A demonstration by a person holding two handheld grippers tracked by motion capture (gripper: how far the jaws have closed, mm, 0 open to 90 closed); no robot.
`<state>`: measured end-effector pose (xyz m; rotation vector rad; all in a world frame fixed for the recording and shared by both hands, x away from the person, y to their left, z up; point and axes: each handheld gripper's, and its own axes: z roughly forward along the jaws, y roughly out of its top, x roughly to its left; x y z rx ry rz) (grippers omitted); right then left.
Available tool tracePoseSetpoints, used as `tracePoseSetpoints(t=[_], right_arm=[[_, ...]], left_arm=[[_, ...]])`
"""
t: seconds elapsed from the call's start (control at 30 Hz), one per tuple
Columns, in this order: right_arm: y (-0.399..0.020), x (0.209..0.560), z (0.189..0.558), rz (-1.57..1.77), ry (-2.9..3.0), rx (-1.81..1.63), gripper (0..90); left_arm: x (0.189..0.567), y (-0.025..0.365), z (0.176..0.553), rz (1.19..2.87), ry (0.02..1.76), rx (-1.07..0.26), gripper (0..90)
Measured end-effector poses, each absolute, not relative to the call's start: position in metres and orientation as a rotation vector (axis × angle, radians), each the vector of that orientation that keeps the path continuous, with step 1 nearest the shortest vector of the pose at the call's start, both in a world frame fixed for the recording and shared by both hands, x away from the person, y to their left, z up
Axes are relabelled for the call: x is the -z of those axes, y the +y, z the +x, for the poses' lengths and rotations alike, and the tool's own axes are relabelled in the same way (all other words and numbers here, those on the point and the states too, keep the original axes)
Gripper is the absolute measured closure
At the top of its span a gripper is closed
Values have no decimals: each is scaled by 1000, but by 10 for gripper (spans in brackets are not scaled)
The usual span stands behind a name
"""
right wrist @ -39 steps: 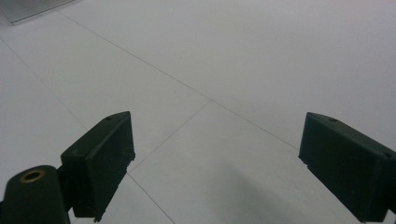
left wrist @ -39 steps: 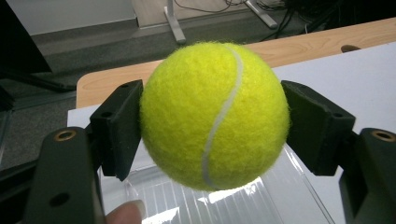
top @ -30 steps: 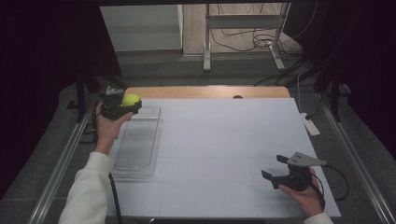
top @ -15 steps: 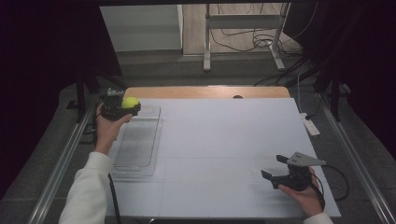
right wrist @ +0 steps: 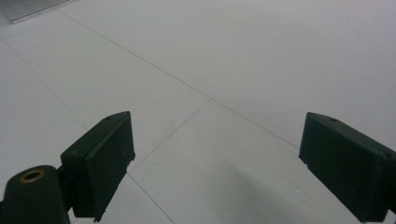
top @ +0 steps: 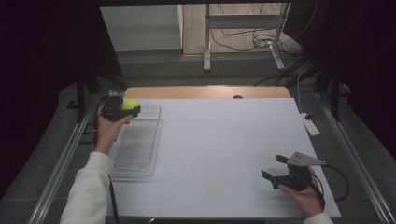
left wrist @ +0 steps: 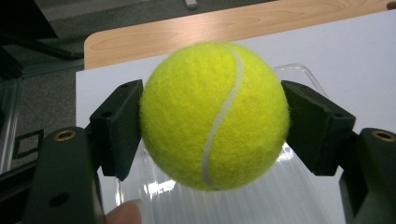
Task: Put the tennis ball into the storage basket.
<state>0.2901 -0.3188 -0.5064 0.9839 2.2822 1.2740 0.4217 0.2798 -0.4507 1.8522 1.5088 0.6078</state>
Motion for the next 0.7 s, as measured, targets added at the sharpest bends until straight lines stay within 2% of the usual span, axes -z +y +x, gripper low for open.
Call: tracePoseSetpoints(t=[0.7], right_arm=[[-318,508,291,984,2286,-1263,103]], left_arm=[[465,285,427,1898,1556,-571,272]])
